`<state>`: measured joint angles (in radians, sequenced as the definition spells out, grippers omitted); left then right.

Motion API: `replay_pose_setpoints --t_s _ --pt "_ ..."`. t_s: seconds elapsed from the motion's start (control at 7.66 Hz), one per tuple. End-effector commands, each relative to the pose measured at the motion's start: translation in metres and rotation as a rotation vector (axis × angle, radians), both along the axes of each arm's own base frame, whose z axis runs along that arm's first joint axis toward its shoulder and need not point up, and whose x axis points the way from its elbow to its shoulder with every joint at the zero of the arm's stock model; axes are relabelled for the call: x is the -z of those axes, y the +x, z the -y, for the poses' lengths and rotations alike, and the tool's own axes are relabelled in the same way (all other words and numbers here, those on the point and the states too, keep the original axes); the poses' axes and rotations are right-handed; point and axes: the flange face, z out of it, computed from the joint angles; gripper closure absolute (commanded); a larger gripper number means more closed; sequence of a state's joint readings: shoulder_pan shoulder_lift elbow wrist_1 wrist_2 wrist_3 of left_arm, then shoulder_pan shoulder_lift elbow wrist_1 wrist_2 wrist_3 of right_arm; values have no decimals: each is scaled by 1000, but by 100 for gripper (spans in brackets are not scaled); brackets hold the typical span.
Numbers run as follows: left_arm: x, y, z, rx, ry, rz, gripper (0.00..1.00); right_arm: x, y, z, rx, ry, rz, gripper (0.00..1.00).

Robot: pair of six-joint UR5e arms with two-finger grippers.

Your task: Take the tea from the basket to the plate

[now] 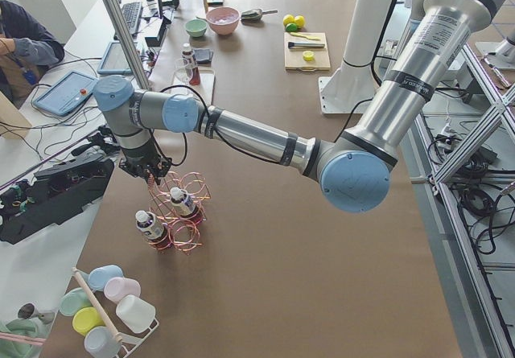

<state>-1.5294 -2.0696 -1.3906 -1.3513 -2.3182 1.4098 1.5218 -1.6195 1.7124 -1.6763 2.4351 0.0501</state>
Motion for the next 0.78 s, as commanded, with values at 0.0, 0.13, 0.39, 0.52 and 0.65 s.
replay_pose_setpoints --t_s 0.0,0.13,0.39,0.52,0.65 --pt "2 0 0 -1 5 0 100 -7 -3 -4 10 -13 -6 0" --pt "2 0 0 -1 6 0 100 -10 -2 -5 8 -19 -5 0" --pt "4 0 0 0 8 0 100 -5 3 -3 4 0 -48 0" --pt "4 0 0 -1 9 0 100 -3 2 3 12 13 -107 0" --pt "4 0 0 0 8 0 100 -4 3 2 9 13 -104 0"
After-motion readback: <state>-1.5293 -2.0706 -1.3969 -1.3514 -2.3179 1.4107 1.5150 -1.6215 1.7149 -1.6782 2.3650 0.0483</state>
